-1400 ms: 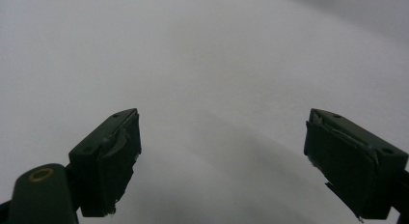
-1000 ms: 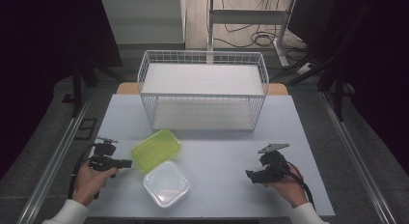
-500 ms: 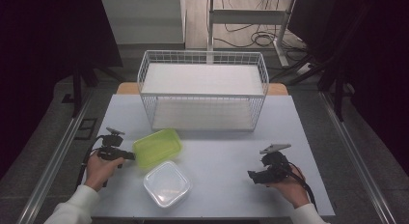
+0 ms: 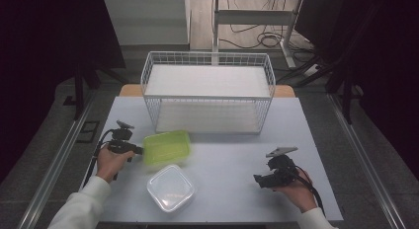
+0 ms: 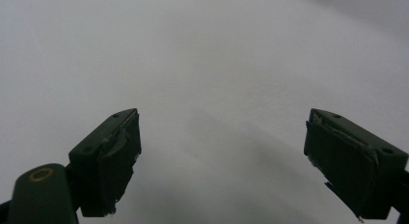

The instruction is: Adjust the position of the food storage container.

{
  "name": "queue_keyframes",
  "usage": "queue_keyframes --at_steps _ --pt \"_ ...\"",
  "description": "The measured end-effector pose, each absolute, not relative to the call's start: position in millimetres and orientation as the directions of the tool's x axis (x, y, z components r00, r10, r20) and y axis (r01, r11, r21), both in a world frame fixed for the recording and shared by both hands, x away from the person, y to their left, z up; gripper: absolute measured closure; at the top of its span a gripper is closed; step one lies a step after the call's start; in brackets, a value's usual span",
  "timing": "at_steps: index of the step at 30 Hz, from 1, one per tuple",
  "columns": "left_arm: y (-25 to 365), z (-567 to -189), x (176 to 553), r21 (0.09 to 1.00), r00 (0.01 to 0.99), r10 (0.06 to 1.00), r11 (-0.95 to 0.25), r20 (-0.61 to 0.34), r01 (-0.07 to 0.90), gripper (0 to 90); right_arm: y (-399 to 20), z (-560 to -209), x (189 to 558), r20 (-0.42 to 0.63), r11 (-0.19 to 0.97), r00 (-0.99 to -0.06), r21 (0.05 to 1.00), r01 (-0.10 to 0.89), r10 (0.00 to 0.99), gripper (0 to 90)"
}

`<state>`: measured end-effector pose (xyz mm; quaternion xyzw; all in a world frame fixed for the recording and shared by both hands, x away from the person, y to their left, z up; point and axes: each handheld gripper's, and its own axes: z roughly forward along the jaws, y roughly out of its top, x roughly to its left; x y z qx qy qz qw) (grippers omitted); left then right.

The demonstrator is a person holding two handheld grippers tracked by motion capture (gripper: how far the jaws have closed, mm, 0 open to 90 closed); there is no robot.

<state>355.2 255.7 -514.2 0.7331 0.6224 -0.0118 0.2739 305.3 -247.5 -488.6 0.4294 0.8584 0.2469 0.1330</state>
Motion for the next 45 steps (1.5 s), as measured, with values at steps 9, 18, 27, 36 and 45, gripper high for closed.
queue_keyframes --at_steps 9,18,27,36,45 --pt "242 -511 364 0.396 0.247 0.896 -0.088 -0.370 0.914 90.0 -248 -489 306 -0.018 0.512 -0.597 0.535 0.672 0.802 13.1" --pt "229 -510 370 0.396 0.274 0.891 -0.120 -0.362 0.911 90.0 -248 -490 306 -0.021 0.514 -0.596 0.532 0.673 0.803 13.1" --pt "209 -510 379 0.394 0.302 0.880 -0.147 -0.367 0.907 90.0 -248 -489 306 -0.013 0.511 -0.597 0.531 0.676 0.802 13.1" --pt "190 -510 389 0.392 0.330 0.871 -0.178 -0.363 0.903 89.9 -249 -489 306 -0.012 0.511 -0.597 0.533 0.675 0.802 13.1" --pt "174 -508 394 0.391 0.343 0.854 -0.183 -0.392 0.902 89.9 -250 -489 306 -0.014 0.508 -0.592 0.531 0.679 0.806 13.1"
